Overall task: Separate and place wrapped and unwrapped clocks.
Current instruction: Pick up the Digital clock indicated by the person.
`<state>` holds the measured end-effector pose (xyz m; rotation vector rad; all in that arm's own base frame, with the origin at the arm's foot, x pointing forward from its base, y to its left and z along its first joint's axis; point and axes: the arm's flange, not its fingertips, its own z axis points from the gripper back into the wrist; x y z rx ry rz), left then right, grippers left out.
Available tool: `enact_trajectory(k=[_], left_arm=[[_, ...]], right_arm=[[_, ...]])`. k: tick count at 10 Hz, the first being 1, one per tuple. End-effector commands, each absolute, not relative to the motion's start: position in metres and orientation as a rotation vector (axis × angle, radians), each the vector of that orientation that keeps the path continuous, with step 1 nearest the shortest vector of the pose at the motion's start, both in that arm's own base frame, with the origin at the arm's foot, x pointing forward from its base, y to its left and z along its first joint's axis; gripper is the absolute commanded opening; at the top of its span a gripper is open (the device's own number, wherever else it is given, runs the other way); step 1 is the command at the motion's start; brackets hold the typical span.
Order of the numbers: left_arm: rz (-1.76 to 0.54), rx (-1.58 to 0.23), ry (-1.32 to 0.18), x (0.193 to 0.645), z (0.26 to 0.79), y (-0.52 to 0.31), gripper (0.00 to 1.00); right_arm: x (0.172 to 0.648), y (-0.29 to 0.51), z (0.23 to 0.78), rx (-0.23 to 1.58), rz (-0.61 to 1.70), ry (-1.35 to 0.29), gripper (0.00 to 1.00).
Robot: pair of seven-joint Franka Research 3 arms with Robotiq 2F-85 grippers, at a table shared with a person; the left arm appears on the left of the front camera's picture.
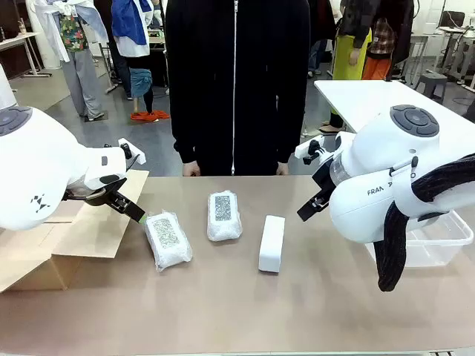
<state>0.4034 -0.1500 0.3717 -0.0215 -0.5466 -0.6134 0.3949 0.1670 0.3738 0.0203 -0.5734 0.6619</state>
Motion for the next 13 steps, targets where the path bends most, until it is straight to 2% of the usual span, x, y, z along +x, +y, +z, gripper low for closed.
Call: enact_trajectory(k=[1,13], left_arm=[[-0.614,-0.021,-0.547,0.4033,0.3717,-0.1500,1.00],[-0.614,-0.021,-0.547,0.4033,0.3717,-0.1500,1.00]], right_arm=[[0.3949,0.1670,0.3738,0.020,0.662,-0.573,1.00],[0.3949,0.1670,0.3738,0.020,0.662,-0.573,1.00]])
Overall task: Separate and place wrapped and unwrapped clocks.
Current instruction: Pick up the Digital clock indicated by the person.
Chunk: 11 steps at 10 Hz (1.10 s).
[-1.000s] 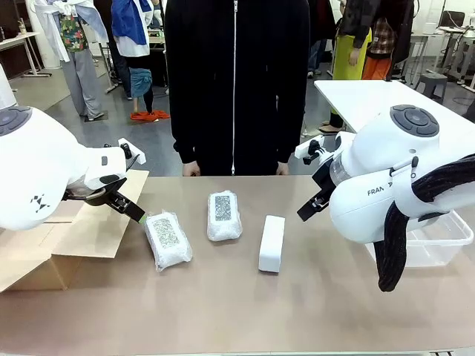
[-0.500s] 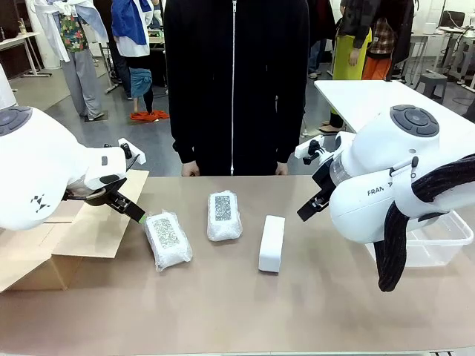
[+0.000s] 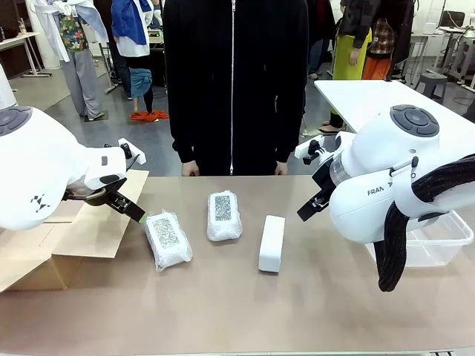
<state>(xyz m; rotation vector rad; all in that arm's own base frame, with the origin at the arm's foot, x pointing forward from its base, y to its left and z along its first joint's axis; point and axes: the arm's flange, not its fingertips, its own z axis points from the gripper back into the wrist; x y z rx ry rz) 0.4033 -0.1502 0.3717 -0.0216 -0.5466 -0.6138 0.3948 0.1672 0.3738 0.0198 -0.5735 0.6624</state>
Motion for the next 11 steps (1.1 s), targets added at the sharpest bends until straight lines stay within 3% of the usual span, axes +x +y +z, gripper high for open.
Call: enact_trajectory(k=[1,4,7,11], left_arm=[[-0.614,-0.021,-0.547,0.403,0.372,-0.150,1.00],[-0.614,-0.022,-0.547,0.403,0.372,-0.150,1.00],[-0.649,-0.064,-0.609,0.383,0.453,-0.128,1.00],[-0.842,-0.274,-0.563,0.345,0.484,-0.081,1.00]], right_arm=[[0.395,0.167,0.374,0.020,0.662,-0.573,1.00],[0.395,0.167,0.374,0.020,0.662,-0.573,1.00],[0.370,0.154,0.460,0.051,0.779,-0.671,1.00],[0.326,0.120,0.519,0.229,0.971,-0.705,1.00]])
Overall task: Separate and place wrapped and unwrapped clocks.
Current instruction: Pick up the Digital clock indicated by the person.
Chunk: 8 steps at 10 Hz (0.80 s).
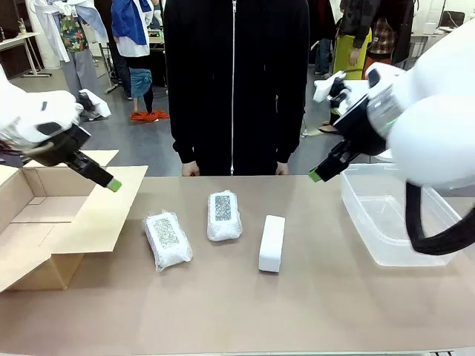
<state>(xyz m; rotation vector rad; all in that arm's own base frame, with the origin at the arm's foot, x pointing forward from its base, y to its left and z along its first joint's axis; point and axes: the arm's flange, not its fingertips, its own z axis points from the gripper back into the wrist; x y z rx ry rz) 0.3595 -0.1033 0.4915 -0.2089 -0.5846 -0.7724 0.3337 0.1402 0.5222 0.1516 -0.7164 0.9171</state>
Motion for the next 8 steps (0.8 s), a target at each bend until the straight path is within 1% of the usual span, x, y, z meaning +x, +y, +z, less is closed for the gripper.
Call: enact_trajectory(k=[1,2,5,8], left_arm=[[-0.881,-0.313,-0.559,0.341,0.482,-0.071,1.00],[-0.910,-0.337,-0.568,0.338,0.481,-0.062,1.00],[-0.928,-0.346,-0.614,0.315,0.477,-0.050,1.00],[-0.893,-0.391,-0.633,0.306,0.482,-0.042,1.00]], right_arm=[[0.326,0.110,0.520,0.302,0.995,-0.707,1.00],[0.329,0.104,0.515,0.334,1.027,-0.698,1.00],[0.319,0.089,0.503,0.379,1.053,-0.748,1.00],[0.294,0.072,0.503,0.370,1.079,-0.779,1.00]])
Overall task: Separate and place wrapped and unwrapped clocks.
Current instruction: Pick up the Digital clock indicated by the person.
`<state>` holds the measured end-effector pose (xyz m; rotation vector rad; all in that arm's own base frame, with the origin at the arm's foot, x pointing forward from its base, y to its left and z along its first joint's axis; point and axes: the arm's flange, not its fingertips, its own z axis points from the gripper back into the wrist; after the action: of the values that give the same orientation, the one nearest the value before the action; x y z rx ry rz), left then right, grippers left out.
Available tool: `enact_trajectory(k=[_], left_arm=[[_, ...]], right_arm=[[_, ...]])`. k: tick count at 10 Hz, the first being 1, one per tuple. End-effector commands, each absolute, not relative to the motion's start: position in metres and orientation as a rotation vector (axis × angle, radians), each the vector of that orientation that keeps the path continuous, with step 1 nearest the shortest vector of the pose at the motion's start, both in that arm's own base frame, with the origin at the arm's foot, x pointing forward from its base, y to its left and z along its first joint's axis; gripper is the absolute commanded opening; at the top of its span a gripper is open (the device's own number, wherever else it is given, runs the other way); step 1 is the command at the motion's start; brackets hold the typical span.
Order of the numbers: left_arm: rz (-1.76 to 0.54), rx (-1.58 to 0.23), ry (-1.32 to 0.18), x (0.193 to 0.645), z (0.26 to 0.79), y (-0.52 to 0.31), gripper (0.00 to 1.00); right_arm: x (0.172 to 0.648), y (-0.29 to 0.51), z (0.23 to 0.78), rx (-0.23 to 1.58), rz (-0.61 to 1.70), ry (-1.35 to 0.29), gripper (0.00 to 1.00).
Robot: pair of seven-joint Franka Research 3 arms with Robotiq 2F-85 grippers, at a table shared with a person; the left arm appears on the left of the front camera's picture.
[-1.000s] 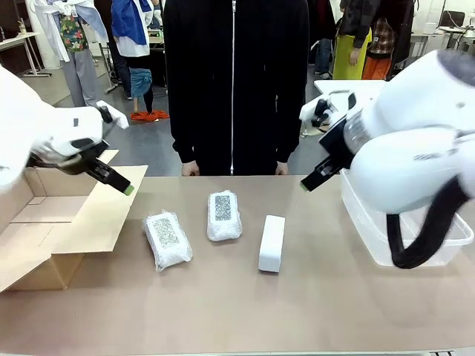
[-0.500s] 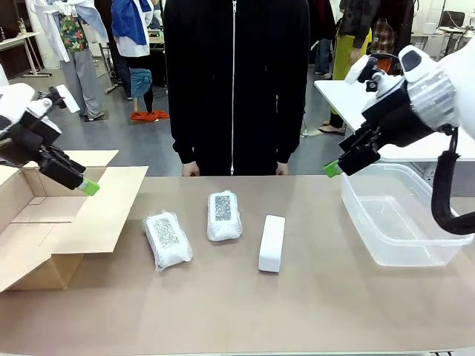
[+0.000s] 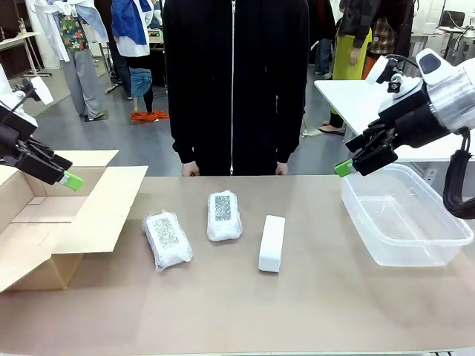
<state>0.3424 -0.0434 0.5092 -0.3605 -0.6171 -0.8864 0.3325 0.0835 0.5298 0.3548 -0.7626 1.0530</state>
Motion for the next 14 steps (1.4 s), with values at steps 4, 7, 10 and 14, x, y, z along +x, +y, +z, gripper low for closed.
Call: enact_trajectory(k=[4,7,10,14], left_arm=[[-0.895,-0.408,-0.646,0.298,0.489,-0.039,1.00],[-0.875,-0.396,-0.628,0.332,0.519,-0.038,1.00],[-0.875,-0.396,-0.628,0.332,0.519,-0.038,1.00],[-0.875,-0.396,-0.628,0.332,0.519,-0.038,1.00]], right_arm=[[0.279,0.073,0.513,0.335,1.116,-0.748,1.00],[0.310,0.076,0.548,0.334,1.094,-0.754,1.00],[0.310,0.076,0.548,0.334,1.094,-0.754,1.00],[0.310,0.076,0.548,0.334,1.094,-0.754,1.00]])
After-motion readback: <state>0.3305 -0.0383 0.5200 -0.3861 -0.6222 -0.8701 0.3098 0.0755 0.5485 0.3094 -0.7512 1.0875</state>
